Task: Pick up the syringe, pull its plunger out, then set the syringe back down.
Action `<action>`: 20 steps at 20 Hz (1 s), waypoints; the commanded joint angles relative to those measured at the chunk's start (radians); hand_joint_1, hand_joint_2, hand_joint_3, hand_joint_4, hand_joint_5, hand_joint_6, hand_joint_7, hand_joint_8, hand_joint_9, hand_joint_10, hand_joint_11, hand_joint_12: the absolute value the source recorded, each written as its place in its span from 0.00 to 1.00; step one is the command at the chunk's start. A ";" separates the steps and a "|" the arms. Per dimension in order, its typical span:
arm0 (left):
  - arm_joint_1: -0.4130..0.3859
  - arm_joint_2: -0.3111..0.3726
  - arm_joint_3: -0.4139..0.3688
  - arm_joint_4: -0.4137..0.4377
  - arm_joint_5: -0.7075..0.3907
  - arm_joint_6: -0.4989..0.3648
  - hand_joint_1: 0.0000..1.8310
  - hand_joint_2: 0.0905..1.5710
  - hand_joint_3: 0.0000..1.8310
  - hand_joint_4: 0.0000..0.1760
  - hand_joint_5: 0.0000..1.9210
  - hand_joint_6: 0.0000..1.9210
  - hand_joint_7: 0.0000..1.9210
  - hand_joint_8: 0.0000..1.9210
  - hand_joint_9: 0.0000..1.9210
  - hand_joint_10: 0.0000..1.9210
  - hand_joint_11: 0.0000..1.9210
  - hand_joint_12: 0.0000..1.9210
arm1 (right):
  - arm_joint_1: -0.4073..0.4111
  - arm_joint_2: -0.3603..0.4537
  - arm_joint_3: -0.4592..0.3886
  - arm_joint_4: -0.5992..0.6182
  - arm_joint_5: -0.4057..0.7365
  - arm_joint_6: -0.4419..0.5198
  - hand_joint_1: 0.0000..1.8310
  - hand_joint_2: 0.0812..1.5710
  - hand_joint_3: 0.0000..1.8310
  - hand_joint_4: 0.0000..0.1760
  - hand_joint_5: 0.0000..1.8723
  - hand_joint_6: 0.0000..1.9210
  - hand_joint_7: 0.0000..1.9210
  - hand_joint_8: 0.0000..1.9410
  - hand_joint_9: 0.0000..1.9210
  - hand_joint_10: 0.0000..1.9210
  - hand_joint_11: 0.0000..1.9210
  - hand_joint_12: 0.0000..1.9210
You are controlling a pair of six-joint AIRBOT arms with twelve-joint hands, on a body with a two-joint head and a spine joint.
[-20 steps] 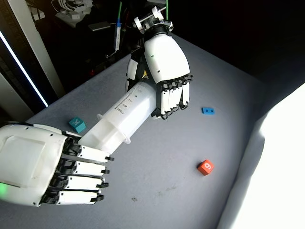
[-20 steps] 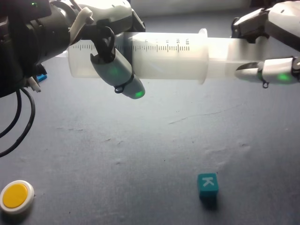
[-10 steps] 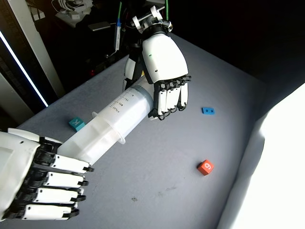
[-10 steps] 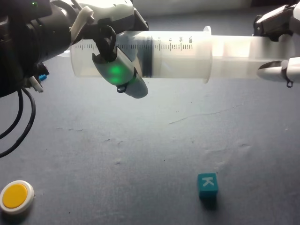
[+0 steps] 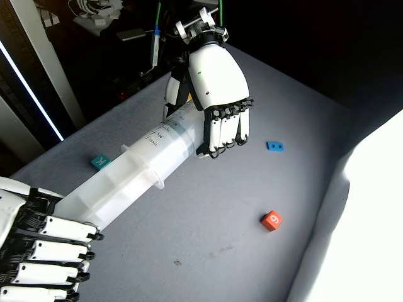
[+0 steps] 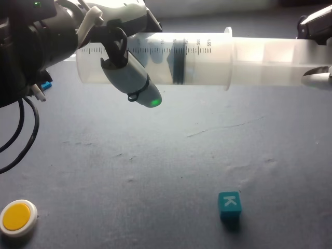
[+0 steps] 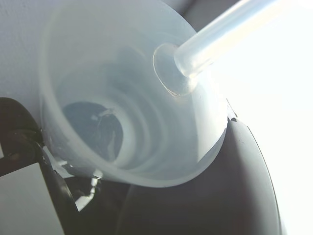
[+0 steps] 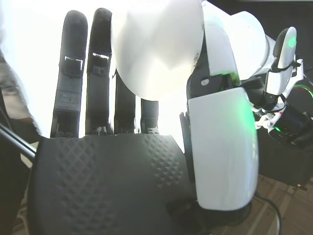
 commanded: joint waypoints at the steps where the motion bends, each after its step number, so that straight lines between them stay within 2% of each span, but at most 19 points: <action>1: -0.018 0.011 0.012 0.066 -0.073 0.003 0.67 0.73 0.00 0.00 0.46 0.50 0.45 0.73 0.36 0.68 0.24 0.85 | 0.000 0.014 0.002 -0.019 0.085 -0.009 0.74 0.73 0.00 0.00 0.45 0.63 0.44 0.63 0.40 0.67 0.25 0.61; 4: -0.018 0.011 0.010 0.066 -0.077 0.003 0.66 0.74 0.00 0.00 0.45 0.54 0.45 0.70 0.36 0.66 0.23 0.84 | -0.001 0.013 -0.002 -0.020 0.085 -0.009 0.74 0.73 0.00 0.00 0.46 0.63 0.44 0.62 0.40 0.68 0.25 0.61; 5: -0.018 0.011 0.009 0.068 -0.079 0.003 0.66 0.73 0.00 0.00 0.46 0.52 0.46 0.68 0.37 0.66 0.23 0.84 | -0.001 0.012 -0.003 -0.020 0.085 -0.009 0.67 0.73 0.00 0.00 0.47 0.61 0.45 0.61 0.40 0.50 0.25 0.60; 6: -0.018 0.011 0.008 0.068 -0.079 0.003 0.65 0.74 0.00 0.00 0.45 0.56 0.45 0.70 0.35 0.65 0.22 0.84 | -0.002 0.011 -0.003 -0.020 0.085 -0.009 0.65 0.73 0.00 0.09 0.48 0.60 0.45 0.60 0.43 0.42 0.26 0.59; 7: -0.017 0.011 0.008 0.068 -0.079 0.003 0.65 0.74 0.00 0.00 0.44 0.57 0.45 0.69 0.35 0.65 0.22 0.84 | -0.002 0.009 -0.004 -0.020 0.085 -0.009 0.65 0.73 0.00 0.12 0.47 0.61 0.45 0.60 0.44 0.38 0.26 0.58; 10: -0.018 0.012 0.008 0.068 -0.080 0.003 0.66 0.73 0.00 0.00 0.46 0.51 0.45 0.71 0.36 0.66 0.23 0.84 | -0.003 0.007 -0.004 -0.020 0.085 -0.009 0.65 0.74 0.00 0.14 0.47 0.61 0.44 0.61 0.44 0.35 0.26 0.59; 12: -0.021 0.011 0.006 0.068 -0.084 0.003 0.66 0.74 0.00 0.00 0.44 0.54 0.45 0.71 0.36 0.66 0.22 0.85 | -0.003 0.006 -0.004 -0.020 0.085 -0.008 0.65 0.73 0.00 0.14 0.48 0.59 0.45 0.61 0.45 0.36 0.26 0.60; 14: -0.023 0.011 0.005 0.067 -0.087 0.003 0.66 0.73 0.00 0.00 0.45 0.53 0.45 0.71 0.35 0.66 0.22 0.85 | -0.003 0.005 -0.004 -0.020 0.086 -0.008 0.65 0.73 0.00 0.14 0.47 0.60 0.45 0.61 0.45 0.36 0.25 0.60; 15: -0.023 0.011 0.005 0.067 -0.088 0.003 0.66 0.74 0.00 0.00 0.46 0.51 0.44 0.73 0.34 0.70 0.21 0.88 | -0.003 0.005 -0.004 -0.020 0.086 -0.008 0.72 0.73 0.00 0.00 0.47 0.60 0.46 0.60 0.41 0.61 0.26 0.61; 16: -0.023 0.012 0.004 0.067 -0.088 0.003 0.66 0.74 0.00 0.00 0.46 0.51 0.44 0.74 0.34 0.72 0.21 0.88 | -0.003 0.005 -0.004 -0.020 0.086 -0.008 0.74 0.73 0.00 0.00 0.47 0.60 0.46 0.61 0.40 0.67 0.25 0.62; 17: -0.023 0.012 0.004 0.067 -0.088 0.003 0.66 0.74 0.00 0.00 0.46 0.51 0.44 0.74 0.33 0.72 0.20 0.89 | -0.004 0.005 -0.004 -0.020 0.087 -0.008 0.74 0.73 0.00 0.00 0.46 0.60 0.45 0.62 0.40 0.68 0.25 0.61; 18: -0.023 0.012 0.004 0.067 -0.088 0.003 0.66 0.74 0.00 0.00 0.45 0.54 0.45 0.71 0.35 0.68 0.21 0.86 | -0.004 0.005 -0.003 -0.020 0.087 -0.008 0.73 0.74 0.00 0.00 0.45 0.62 0.43 0.64 0.36 0.73 0.22 0.64; 19: -0.023 0.012 0.005 0.067 -0.088 0.003 0.65 0.74 0.00 0.00 0.44 0.55 0.45 0.70 0.35 0.65 0.22 0.84 | -0.005 0.005 -0.003 -0.020 0.088 -0.008 0.66 0.76 0.00 0.00 0.42 0.66 0.42 0.65 0.32 0.50 0.18 0.63; 20: -0.024 0.012 0.005 0.067 -0.088 0.003 0.66 0.74 0.00 0.00 0.45 0.54 0.45 0.70 0.35 0.66 0.22 0.84 | -0.005 0.005 -0.003 -0.020 0.088 -0.008 0.59 0.73 0.00 0.00 0.32 0.28 0.35 0.28 0.28 0.30 0.11 0.60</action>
